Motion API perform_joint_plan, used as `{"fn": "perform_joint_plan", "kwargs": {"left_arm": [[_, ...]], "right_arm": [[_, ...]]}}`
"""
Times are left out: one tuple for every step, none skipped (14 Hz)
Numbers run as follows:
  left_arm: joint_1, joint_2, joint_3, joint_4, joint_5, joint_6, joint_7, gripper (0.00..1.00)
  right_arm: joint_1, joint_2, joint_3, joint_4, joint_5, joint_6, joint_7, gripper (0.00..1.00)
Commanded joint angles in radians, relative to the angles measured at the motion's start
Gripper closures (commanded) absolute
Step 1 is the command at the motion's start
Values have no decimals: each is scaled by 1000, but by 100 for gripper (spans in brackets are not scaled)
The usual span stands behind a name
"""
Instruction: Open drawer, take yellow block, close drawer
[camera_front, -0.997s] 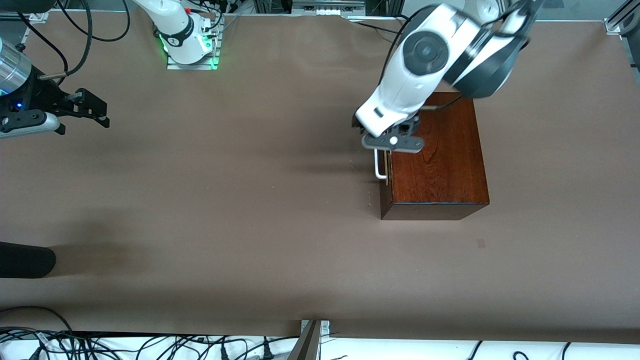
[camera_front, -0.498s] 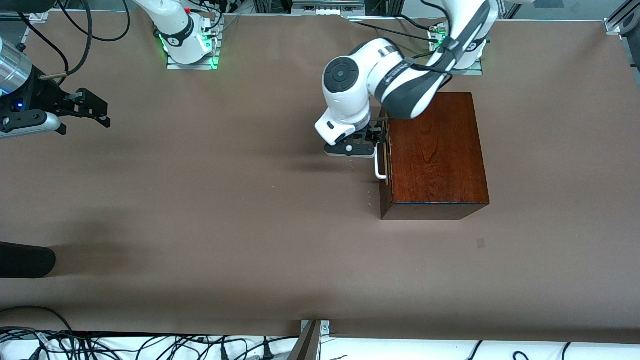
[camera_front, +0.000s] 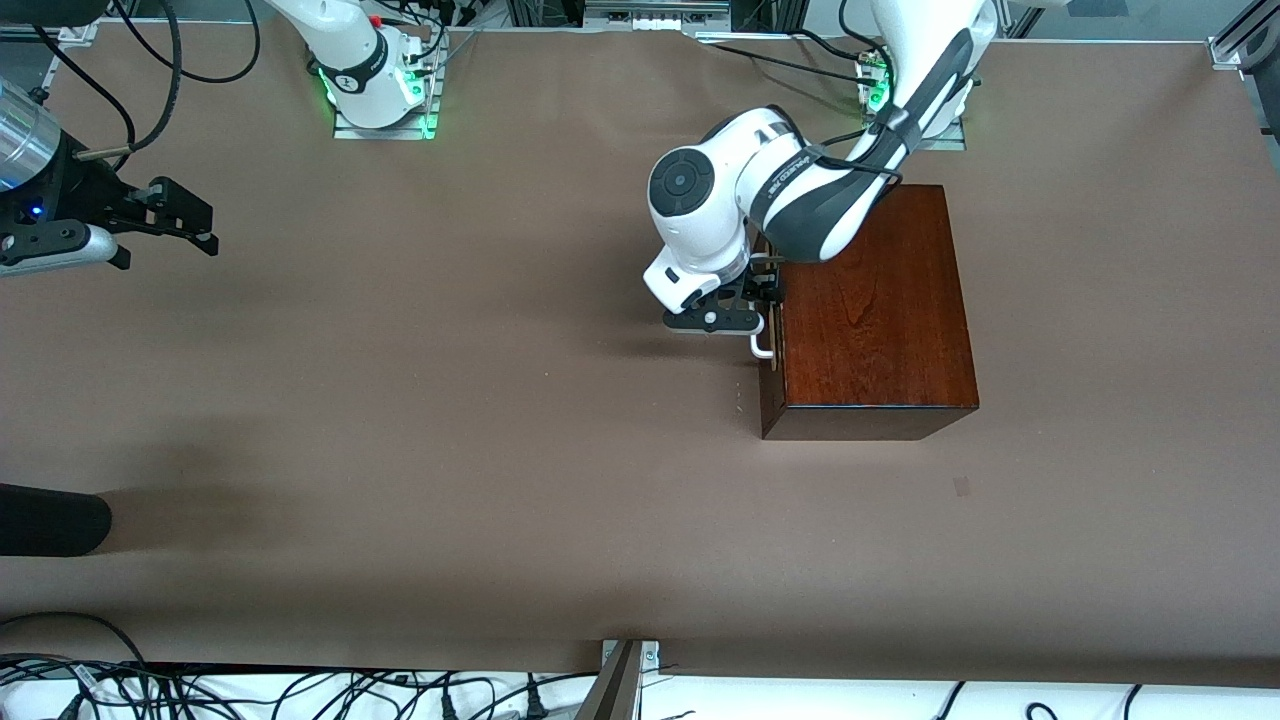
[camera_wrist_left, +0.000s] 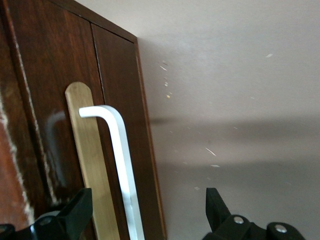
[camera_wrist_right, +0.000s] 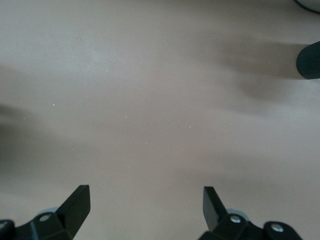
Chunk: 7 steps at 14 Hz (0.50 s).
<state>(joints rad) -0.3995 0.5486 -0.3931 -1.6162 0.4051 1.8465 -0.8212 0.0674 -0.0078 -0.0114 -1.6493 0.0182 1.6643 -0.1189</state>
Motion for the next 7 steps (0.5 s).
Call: {"fn": "perform_joint_plan", "kwargs": {"left_arm": [[-2, 39, -4, -1, 81, -9, -84, 0], [-2, 43, -4, 1, 81, -7, -101, 0], [-2, 44, -4, 1, 81, -4, -107, 0], [-5, 48, -6, 2, 81, -1, -110, 0], [-9, 63, -6, 15, 81, 2, -127, 0], [-24, 83, -6, 16, 84, 22, -156, 0], [-35, 90, -6, 16, 84, 45, -176, 0]], "right_arm": [[-1, -24, -2, -26, 17, 2, 4, 0], [-1, -26, -1, -29, 17, -1, 5, 0], [-1, -27, -1, -35, 17, 2, 11, 0], [-1, -27, -1, -35, 17, 2, 11, 0], [-1, -27, -1, -35, 17, 2, 11, 0], [-1, -27, -1, -35, 17, 3, 11, 0], [-1, -26, -1, -35, 17, 6, 11, 0]]}}
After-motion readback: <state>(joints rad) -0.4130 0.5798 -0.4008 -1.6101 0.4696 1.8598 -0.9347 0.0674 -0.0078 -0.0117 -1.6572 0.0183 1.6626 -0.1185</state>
